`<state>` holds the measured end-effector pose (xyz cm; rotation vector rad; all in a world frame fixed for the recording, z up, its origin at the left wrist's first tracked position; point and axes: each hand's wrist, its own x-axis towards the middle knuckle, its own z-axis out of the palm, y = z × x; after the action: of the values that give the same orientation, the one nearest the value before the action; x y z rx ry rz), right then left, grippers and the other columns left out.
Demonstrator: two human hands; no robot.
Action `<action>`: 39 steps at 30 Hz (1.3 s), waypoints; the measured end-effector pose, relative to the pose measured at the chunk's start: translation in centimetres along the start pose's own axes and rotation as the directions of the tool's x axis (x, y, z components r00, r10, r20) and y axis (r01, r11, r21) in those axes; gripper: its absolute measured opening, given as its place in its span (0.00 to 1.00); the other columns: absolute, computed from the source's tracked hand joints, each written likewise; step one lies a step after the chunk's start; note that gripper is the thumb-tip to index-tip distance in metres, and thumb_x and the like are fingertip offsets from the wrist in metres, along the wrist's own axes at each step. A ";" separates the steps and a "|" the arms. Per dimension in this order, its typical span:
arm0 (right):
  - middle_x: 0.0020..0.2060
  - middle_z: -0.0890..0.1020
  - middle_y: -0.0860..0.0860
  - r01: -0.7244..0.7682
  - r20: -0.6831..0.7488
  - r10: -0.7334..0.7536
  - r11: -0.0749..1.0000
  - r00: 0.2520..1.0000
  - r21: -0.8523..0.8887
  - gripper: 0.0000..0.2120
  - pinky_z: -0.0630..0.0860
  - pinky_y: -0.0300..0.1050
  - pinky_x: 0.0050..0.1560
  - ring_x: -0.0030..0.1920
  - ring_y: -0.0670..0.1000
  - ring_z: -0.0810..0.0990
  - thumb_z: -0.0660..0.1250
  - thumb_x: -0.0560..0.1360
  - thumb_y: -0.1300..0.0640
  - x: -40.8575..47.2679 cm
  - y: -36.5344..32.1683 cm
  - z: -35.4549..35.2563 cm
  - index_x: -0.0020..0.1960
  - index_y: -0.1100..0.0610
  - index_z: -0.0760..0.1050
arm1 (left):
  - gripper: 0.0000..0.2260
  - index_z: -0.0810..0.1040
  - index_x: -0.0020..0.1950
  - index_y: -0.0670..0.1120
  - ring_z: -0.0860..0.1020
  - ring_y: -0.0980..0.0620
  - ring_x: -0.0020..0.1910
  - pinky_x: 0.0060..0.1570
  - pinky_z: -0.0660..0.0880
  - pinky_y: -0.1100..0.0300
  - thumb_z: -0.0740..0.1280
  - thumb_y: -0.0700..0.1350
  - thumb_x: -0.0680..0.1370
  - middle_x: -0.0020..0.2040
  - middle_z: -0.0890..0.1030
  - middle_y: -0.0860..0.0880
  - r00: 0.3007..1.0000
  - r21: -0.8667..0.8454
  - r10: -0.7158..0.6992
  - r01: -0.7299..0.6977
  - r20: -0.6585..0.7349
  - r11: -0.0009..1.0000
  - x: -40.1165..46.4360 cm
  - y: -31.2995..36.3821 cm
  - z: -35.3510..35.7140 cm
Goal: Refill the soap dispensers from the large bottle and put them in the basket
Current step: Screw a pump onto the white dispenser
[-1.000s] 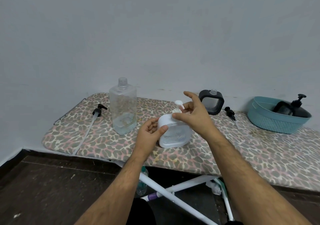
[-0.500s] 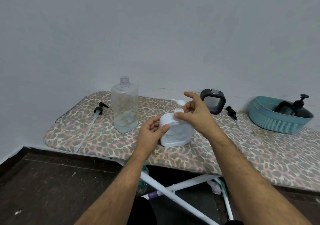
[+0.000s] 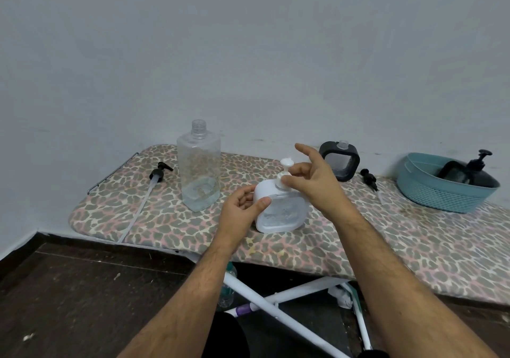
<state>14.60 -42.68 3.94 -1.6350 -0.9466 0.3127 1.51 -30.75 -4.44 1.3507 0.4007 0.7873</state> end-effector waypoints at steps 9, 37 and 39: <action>0.43 0.82 0.46 -0.009 -0.005 0.009 0.999 1.000 0.049 0.36 0.75 0.39 0.56 0.47 0.41 0.81 0.75 0.72 0.64 -0.2 0.1 0.3 0.75 0.50 0.65 | 0.22 0.79 0.58 0.51 0.84 0.47 0.52 0.50 0.81 0.49 0.77 0.52 0.65 0.54 0.84 0.46 1.000 0.008 -0.001 0.001 0.001 1.000 0.0 0.0 0.0; 0.52 0.85 0.50 -0.015 0.080 0.009 0.997 0.997 0.075 0.36 0.76 0.48 0.62 0.58 0.50 0.81 0.73 0.70 0.64 0.1 0.4 -0.1 0.74 0.46 0.65 | 0.22 0.79 0.58 0.52 0.83 0.47 0.52 0.51 0.81 0.47 0.79 0.54 0.66 0.54 0.84 0.47 1.000 0.033 -0.015 0.015 -0.004 0.999 0.1 0.0 0.0; 0.47 0.81 0.49 0.004 0.003 -0.004 1.000 1.000 0.007 0.38 0.75 0.44 0.58 0.51 0.46 0.81 0.78 0.68 0.62 0.0 0.3 0.0 0.73 0.48 0.67 | 0.22 0.79 0.57 0.53 0.83 0.47 0.52 0.51 0.81 0.46 0.77 0.54 0.66 0.54 0.84 0.47 1.000 0.036 -0.009 0.008 0.004 0.999 0.0 0.1 0.1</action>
<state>14.73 -42.71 3.69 -1.6265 -0.9495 0.3158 1.53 -30.80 -4.38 1.3832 0.4184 0.7730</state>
